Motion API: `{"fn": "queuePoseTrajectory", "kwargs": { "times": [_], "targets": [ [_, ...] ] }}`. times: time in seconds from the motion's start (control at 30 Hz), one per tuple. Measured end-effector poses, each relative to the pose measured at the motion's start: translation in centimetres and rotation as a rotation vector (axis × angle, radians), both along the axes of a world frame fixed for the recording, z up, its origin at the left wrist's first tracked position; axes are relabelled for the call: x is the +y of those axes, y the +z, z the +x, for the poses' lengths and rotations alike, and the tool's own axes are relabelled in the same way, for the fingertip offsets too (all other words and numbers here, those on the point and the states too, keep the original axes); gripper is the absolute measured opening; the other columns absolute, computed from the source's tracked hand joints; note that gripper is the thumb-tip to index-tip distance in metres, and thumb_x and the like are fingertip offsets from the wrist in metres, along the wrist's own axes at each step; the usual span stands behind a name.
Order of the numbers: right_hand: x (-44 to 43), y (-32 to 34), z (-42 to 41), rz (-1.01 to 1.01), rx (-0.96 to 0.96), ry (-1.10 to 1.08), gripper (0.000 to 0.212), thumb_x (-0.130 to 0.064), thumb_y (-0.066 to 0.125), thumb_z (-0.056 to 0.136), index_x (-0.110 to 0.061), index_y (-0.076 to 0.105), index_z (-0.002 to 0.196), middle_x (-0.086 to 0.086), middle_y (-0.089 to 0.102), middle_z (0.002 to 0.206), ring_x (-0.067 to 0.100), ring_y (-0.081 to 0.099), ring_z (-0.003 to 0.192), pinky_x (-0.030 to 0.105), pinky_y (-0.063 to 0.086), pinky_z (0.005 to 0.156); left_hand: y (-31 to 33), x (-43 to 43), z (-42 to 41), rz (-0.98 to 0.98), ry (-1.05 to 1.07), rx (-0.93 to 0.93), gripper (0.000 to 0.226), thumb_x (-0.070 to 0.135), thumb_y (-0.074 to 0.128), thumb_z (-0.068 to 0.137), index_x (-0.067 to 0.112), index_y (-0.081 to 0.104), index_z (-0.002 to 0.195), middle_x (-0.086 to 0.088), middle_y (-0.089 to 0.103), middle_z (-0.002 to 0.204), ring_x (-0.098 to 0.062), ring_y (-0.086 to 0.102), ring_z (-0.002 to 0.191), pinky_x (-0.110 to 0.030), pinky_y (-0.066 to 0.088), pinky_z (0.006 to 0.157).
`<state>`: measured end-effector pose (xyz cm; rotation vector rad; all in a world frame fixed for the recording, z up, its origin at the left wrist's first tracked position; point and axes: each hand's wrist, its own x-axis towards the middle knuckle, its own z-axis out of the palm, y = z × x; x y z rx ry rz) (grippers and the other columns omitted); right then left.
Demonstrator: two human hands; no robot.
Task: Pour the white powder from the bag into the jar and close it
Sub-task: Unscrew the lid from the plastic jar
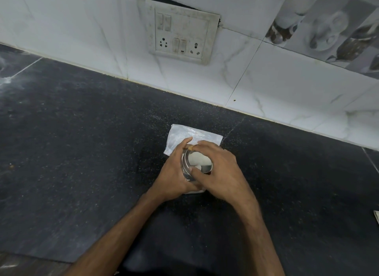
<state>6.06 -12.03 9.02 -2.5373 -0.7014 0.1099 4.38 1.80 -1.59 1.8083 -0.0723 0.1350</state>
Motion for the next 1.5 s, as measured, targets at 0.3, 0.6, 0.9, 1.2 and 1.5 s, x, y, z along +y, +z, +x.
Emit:
{"fn": "queuePoseTrajectory", "kwargs": {
  "times": [0.3, 0.6, 0.9, 1.2, 1.5],
  "targets": [
    [0.3, -0.5, -0.4, 0.083, 0.016, -0.026, 0.051, -0.029, 0.072, 0.079, -0.033, 0.061, 0.129, -0.014, 0.053, 0.144, 0.005, 0.038, 0.140, 0.045, 0.026, 0.119, -0.2, -0.1, 0.1, -0.017, 0.003, -0.002, 0.123, 0.027, 0.096, 0.054, 0.029, 0.022, 0.151, 0.010, 0.052, 0.143, -0.014, 0.055, 0.129, -0.047, 0.047, 0.106],
    [1.2, -1.2, -1.0, -0.044, -0.116, -0.153, 0.071, -0.059, 0.071, 0.076, -0.028, 0.052, 0.138, -0.006, 0.052, 0.144, 0.014, 0.049, 0.132, 0.037, 0.039, 0.108, 0.0, -0.1, 0.0, -0.021, -0.010, -0.017, 0.117, 0.022, 0.094, 0.057, 0.023, 0.024, 0.151, 0.014, 0.053, 0.141, -0.008, 0.053, 0.130, -0.035, 0.045, 0.108],
    [0.6, 0.6, 1.5, -0.167, 0.091, 0.147, 0.067, -0.029, 0.079, 0.072, -0.037, 0.052, 0.133, -0.016, 0.048, 0.133, 0.008, 0.051, 0.118, 0.033, 0.044, 0.096, 0.7, 0.0, -0.2, -0.067, -0.053, 0.003, 0.126, 0.013, 0.098, 0.050, 0.023, 0.022, 0.151, 0.016, 0.047, 0.145, -0.001, 0.050, 0.132, -0.021, 0.042, 0.108],
    [0.3, 1.7, 2.6, -0.192, 0.146, 0.305, 0.067, -0.022, 0.083, 0.066, -0.042, 0.053, 0.123, -0.018, 0.048, 0.128, 0.006, 0.048, 0.119, 0.039, 0.046, 0.100, 1.1, 0.9, -0.1, -0.035, -0.115, 0.024, 0.127, 0.015, 0.098, 0.049, 0.023, 0.024, 0.152, 0.023, 0.049, 0.142, -0.002, 0.049, 0.132, -0.024, 0.043, 0.108],
    [-5.5, -0.4, 1.2, 0.960, -0.064, -0.425, 0.056, -0.045, 0.087, 0.060, -0.026, 0.059, 0.106, -0.006, 0.062, 0.118, 0.020, 0.064, 0.113, 0.035, 0.054, 0.092, 1.0, 0.8, -0.2, -0.017, -0.095, 0.031, 0.126, 0.019, 0.099, 0.047, 0.036, 0.026, 0.148, 0.015, 0.056, 0.130, -0.005, 0.057, 0.122, -0.033, 0.046, 0.108]
  ]
}}
